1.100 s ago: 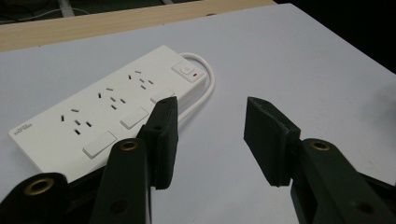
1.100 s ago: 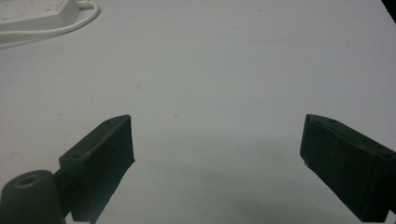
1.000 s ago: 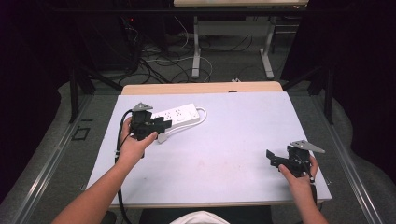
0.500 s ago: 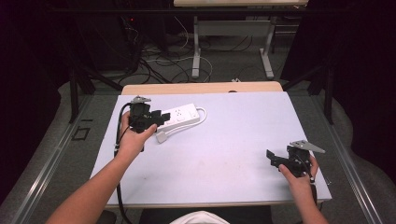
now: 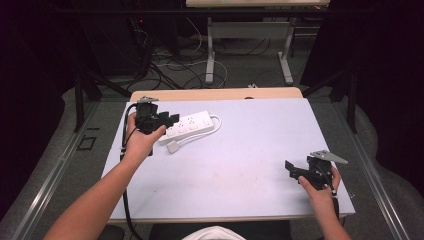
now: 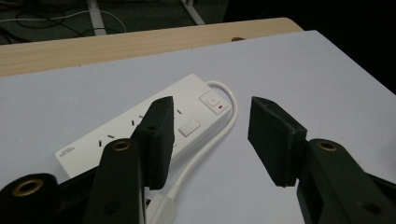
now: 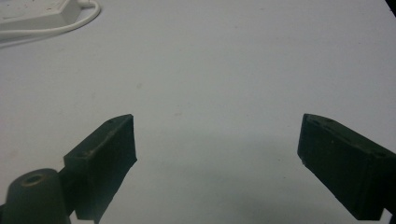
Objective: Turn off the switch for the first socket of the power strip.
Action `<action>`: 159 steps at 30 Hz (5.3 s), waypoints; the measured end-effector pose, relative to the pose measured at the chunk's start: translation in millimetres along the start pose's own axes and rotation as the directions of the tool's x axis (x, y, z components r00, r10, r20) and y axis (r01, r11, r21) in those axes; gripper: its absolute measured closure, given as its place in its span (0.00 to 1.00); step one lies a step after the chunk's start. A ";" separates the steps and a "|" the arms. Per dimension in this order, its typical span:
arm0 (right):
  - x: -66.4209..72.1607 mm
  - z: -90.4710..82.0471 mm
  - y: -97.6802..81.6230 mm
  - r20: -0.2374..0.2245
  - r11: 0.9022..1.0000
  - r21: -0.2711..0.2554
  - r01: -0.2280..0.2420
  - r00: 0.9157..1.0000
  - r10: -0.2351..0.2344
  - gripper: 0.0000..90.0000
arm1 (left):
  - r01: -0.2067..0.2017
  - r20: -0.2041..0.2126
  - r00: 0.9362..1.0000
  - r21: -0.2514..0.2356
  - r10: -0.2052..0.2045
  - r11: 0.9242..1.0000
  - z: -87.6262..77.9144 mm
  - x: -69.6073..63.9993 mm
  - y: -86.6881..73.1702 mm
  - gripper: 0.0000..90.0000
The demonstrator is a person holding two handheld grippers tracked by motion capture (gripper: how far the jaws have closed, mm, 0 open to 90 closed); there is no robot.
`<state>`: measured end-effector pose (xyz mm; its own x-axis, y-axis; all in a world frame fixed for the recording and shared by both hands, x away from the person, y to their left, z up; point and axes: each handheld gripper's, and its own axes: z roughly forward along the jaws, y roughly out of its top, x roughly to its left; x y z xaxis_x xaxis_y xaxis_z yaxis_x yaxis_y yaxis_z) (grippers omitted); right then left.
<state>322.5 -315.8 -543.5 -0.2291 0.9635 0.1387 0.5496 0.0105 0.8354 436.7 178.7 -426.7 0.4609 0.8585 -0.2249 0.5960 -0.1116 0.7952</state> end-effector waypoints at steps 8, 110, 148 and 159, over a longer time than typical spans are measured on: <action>-0.8 0.2 -0.2 -0.003 1.000 -0.002 -0.002 1.000 0.002 0.12 | -0.007 -0.016 1.000 0.009 0.007 1.000 3.6 3.7 7.2 0.62; -2.1 4.4 -2.0 -0.022 1.000 0.007 -0.017 1.000 0.017 0.14 | -0.007 -0.191 0.980 0.264 0.059 0.965 114.2 12.3 7.0 1.00; -3.2 4.8 -1.4 -0.021 1.000 -0.004 -0.016 1.000 0.016 0.15 | 0.023 -0.174 0.984 0.339 0.038 0.941 144.0 1.2 -7.4 1.00; -3.0 4.8 -1.4 -0.025 1.000 -0.002 -0.022 0.999 0.022 0.16 | 0.036 -0.179 0.983 0.349 0.029 0.936 145.2 1.1 -8.7 1.00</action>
<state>326.3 -317.5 -547.6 -0.2367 0.9566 0.1700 0.5526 -0.0113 0.8334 527.5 108.0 -515.6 0.3528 0.9306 -0.0974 0.8043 -0.2483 0.5399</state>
